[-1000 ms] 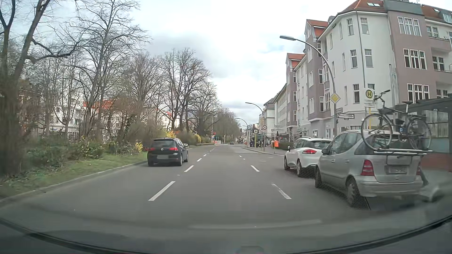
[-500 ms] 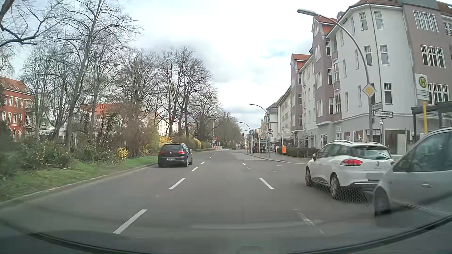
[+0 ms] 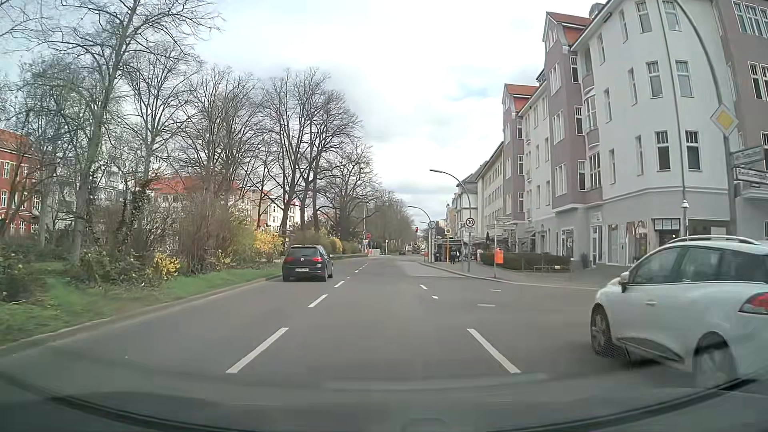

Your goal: Follow the waypoints while adhering to traffic rules and regulations

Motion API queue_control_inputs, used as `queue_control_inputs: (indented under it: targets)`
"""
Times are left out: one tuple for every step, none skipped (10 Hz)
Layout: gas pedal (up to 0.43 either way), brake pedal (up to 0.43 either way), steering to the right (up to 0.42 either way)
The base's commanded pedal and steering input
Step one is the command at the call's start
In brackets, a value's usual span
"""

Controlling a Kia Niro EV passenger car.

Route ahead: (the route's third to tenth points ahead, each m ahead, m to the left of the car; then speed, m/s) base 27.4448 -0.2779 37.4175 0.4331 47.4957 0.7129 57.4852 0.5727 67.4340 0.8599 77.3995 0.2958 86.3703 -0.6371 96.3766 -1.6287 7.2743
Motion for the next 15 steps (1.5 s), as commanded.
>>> queue_control_inputs:
  targets:
    - [0.008,0.0,-0.004]
    - [0.008,0.0,-0.003]
    - [0.0,0.0,-0.002]
    - [0.0,0.0,-0.002]
    - [0.0,0.0,-0.002]
    - [0.0,0.0,-0.002]
    - [0.0,0.0,-0.002]
    - [0.0,0.0,0.002]
    - [0.0,0.0,0.002]
    - [0.0,0.0,0.001]
    - [0.0,0.0,-0.004]
    - [0.0,0.0,-0.004]
    - [0.008,0.0,-0.004]
    - [0.02,0.0,-0.004]
    - [0.02,0.0,-0.002]
